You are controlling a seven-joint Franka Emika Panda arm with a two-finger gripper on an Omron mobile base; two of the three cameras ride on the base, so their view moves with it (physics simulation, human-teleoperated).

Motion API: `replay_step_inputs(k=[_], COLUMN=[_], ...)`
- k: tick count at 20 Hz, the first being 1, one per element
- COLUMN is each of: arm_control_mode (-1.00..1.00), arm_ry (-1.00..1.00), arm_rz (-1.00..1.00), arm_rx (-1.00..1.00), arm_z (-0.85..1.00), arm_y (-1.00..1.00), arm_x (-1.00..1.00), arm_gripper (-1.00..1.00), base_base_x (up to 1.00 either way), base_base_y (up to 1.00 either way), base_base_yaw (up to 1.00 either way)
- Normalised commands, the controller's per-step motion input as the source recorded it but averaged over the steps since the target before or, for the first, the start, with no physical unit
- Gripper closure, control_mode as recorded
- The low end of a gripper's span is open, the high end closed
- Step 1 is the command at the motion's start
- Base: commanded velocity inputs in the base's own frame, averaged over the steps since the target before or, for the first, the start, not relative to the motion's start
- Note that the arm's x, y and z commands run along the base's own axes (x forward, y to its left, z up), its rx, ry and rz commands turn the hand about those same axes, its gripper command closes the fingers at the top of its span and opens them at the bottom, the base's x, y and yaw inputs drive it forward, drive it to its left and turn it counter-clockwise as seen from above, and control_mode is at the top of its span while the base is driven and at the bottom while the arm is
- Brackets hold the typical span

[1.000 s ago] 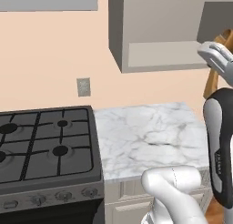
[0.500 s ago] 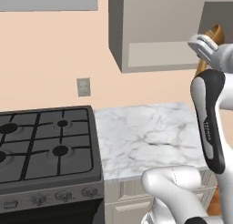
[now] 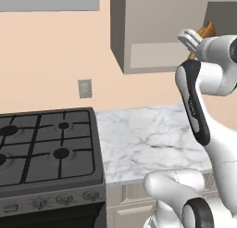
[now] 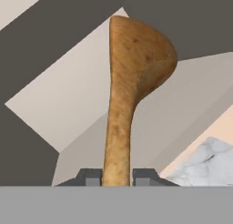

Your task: Organize the utensils by type. Pick up the wooden spoons from the counter and place them in the open cabinet. Then pick up the metallic utensils from the counter and place them in the open drawer.

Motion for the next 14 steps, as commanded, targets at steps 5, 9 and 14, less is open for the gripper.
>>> replay_step_inputs(k=[5, 9, 14], arm_control_mode=[-1.0, -1.0, -1.0], arm_ry=[0.0, 0.0, 0.0], arm_rz=[0.0, 0.0, 0.0], arm_rx=[0.04, 0.08, 0.05], arm_z=[0.0, 0.0, 0.0], arm_y=[0.0, 0.0, 0.0], arm_x=[0.77, 0.57, 0.39], arm_gripper=[1.0, 1.0, 1.0], base_base_x=[0.0, 0.0, 0.0], base_base_y=[0.0, 0.0, 0.0], base_base_yaw=[0.0, 0.0, 0.0])
